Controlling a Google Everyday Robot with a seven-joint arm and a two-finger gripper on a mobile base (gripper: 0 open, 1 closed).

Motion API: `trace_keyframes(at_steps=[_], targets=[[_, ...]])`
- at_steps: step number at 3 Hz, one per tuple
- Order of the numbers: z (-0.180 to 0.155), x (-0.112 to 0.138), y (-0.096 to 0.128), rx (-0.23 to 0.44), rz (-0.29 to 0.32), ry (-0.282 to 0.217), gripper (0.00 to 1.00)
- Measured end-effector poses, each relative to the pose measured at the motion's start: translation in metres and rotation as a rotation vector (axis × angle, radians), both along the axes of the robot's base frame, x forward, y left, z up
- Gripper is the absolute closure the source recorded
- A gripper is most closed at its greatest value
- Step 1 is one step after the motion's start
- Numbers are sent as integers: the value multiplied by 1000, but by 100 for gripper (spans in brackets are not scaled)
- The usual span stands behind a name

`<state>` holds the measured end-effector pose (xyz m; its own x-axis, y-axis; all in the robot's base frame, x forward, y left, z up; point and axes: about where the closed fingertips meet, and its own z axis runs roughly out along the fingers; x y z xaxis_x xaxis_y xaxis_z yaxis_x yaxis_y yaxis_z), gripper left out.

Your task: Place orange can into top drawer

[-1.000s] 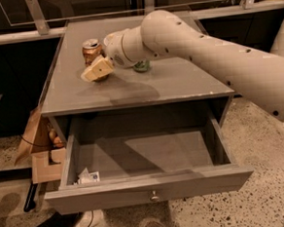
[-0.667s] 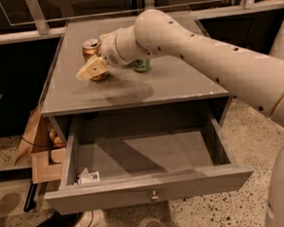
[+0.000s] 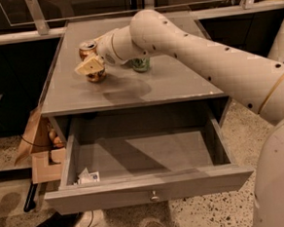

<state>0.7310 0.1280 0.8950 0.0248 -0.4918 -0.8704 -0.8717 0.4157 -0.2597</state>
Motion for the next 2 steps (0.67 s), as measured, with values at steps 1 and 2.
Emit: trace_keyframes(at_steps=[1, 2], targets=[[0, 0, 0, 0, 0, 0, 57], [0, 0, 0, 0, 0, 0, 80]])
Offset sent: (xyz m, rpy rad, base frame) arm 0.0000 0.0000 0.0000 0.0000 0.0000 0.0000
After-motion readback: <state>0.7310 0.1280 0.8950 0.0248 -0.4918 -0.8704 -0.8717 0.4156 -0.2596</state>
